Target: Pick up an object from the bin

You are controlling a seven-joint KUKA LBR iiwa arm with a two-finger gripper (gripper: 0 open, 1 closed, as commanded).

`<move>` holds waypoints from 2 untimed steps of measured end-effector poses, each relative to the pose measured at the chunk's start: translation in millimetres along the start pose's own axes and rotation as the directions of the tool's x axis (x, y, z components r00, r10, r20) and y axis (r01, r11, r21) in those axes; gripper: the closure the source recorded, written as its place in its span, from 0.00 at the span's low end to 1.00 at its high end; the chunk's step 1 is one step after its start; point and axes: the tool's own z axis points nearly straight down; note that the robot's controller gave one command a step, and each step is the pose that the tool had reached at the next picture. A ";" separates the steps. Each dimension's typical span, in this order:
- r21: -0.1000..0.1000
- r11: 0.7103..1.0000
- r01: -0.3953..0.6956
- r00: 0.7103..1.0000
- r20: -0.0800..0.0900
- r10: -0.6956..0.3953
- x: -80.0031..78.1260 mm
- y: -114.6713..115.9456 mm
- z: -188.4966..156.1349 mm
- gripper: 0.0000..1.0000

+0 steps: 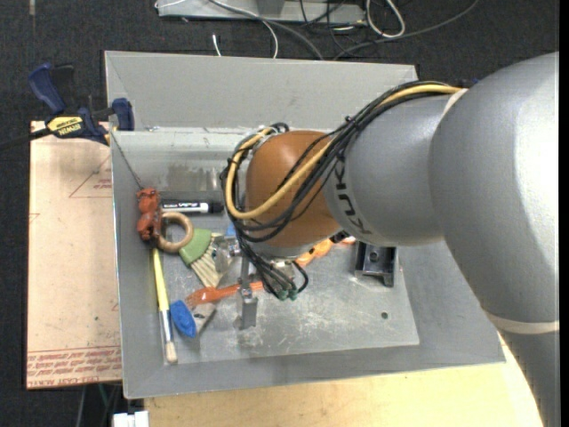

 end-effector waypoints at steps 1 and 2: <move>0.002 1.000 -0.028 1.000 -0.005 0.028 -10.7 -42.5 31.7 0.00; 0.002 0.998 0.059 0.998 -0.011 -0.059 16.8 -38.1 30.6 0.00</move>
Offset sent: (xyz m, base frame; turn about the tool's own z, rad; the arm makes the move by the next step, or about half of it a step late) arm -0.0106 -0.0405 -0.0307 -0.0605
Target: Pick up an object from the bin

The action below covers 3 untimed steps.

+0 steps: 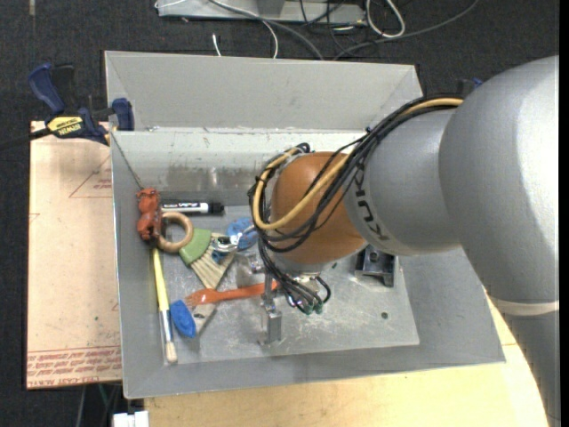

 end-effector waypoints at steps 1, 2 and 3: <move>-0.002 0.998 -0.063 0.998 0.010 0.063 -21.0 -3.5 -0.5 0.00; -0.002 1.000 -0.023 1.000 0.003 0.023 -8.3 -1.1 -0.9 1.00; -0.002 1.000 -0.023 1.000 0.003 0.023 -8.3 -1.1 -0.9 1.00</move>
Offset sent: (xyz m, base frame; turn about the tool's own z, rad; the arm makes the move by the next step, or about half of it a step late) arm 0.0074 0.0005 -0.0001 0.0203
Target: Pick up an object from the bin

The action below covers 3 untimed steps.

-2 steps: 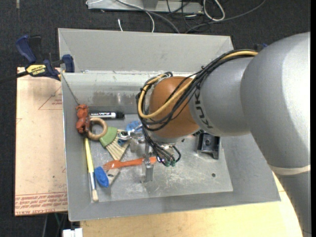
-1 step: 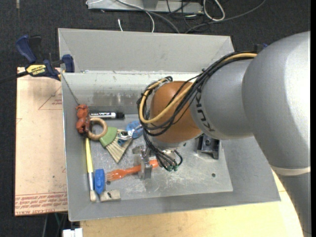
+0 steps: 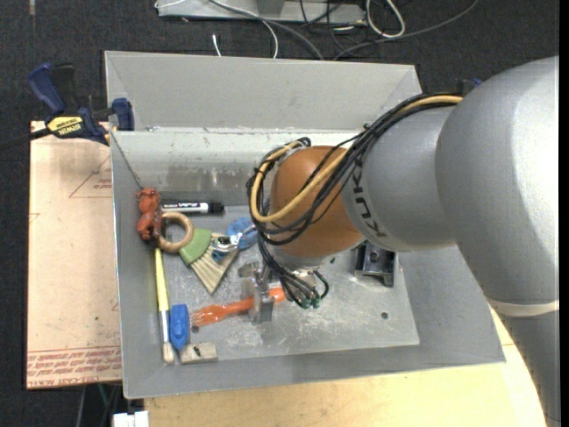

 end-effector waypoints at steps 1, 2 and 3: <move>0.000 1.000 0.000 1.000 -0.007 0.000 2.5 0.3 -18.1 1.00; 0.000 1.000 0.000 1.000 -0.007 0.000 2.1 0.9 -71.3 1.00; -0.001 1.000 -0.001 1.000 0.002 0.001 -0.3 1.2 -100.3 1.00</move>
Offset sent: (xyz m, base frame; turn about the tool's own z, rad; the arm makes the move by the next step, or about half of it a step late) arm -0.0015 -0.0001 0.1088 0.0001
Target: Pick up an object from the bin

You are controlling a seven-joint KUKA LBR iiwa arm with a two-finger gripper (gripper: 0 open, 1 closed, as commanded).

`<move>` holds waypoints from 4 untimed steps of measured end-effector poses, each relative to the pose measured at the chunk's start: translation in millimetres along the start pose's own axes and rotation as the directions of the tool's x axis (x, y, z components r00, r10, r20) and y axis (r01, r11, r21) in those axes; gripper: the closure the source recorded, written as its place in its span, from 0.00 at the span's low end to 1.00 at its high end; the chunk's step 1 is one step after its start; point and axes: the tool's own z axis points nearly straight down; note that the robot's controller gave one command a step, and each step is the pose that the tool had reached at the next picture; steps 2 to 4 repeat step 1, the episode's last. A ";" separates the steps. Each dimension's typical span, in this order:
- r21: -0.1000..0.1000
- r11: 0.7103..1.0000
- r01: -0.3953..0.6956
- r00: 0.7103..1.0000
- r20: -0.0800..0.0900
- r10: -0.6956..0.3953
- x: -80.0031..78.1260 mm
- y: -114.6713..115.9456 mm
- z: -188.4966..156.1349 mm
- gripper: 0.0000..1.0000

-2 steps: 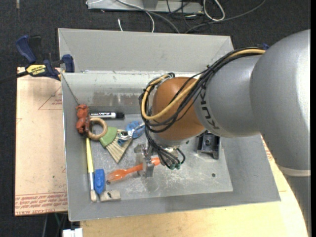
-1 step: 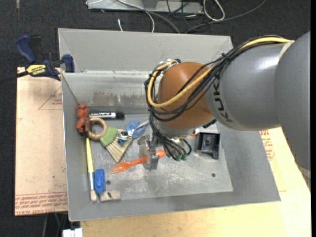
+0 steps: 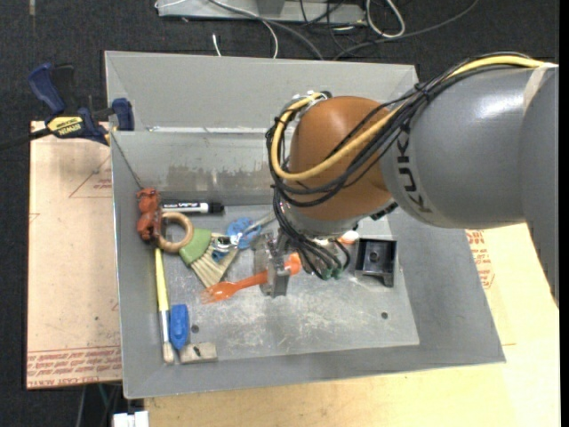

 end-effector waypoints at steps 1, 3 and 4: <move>0.000 1.000 -0.001 1.000 -0.001 0.001 0.3 0.2 -8.7 1.00; 0.000 1.000 -0.001 1.000 -0.001 0.001 0.3 0.2 -8.7 1.00; 0.000 1.000 -0.001 1.000 -0.001 0.001 0.3 0.2 -8.7 1.00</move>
Offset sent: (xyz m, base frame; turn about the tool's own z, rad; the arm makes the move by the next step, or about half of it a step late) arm -0.0003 0.0003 0.0170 0.0007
